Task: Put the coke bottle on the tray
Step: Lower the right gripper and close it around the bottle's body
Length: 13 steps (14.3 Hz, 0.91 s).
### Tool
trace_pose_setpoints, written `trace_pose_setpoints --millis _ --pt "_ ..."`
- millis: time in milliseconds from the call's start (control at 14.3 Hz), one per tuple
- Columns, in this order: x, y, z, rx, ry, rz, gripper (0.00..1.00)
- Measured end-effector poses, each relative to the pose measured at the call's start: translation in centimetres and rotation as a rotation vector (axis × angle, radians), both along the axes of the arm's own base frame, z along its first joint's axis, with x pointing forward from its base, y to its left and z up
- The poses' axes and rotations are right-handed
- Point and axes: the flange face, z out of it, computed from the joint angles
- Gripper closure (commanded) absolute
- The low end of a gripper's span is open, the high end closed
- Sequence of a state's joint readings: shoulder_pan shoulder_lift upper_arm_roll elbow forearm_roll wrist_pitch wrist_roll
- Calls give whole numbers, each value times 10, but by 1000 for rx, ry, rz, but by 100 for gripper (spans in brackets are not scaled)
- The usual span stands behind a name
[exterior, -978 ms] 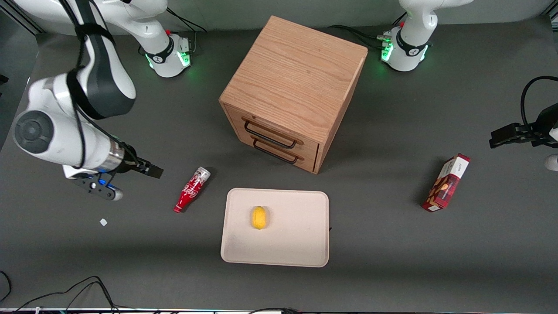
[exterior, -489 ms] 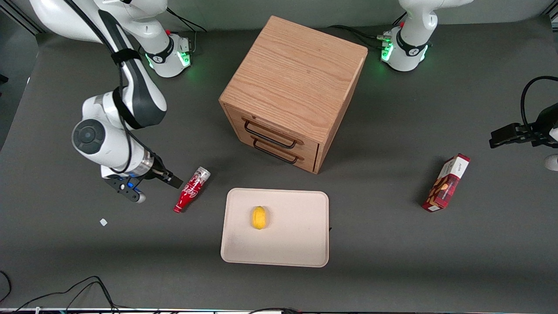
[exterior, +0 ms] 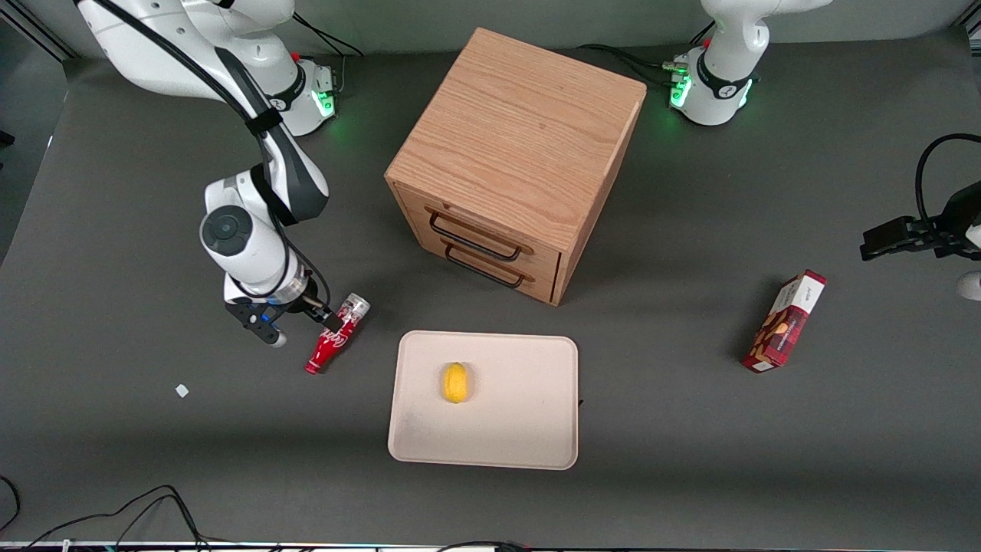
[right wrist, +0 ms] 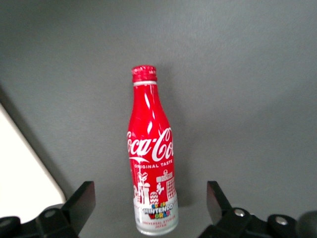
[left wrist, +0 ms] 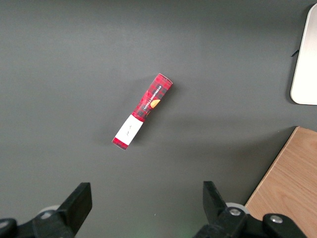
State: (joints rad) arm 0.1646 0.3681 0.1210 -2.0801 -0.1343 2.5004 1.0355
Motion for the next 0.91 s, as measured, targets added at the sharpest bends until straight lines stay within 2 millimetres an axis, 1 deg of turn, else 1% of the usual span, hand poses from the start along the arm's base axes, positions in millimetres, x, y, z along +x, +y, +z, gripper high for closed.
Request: trace_pose_setpoints --millis 210,419,629,909 --pt "0 1 -34 9 14 0 0" --pt "0 1 -56 13 29 -13 0" --pt "2 2 -66 19 27 -23 0" --pt "8 2 -70 23 22 -35 0"
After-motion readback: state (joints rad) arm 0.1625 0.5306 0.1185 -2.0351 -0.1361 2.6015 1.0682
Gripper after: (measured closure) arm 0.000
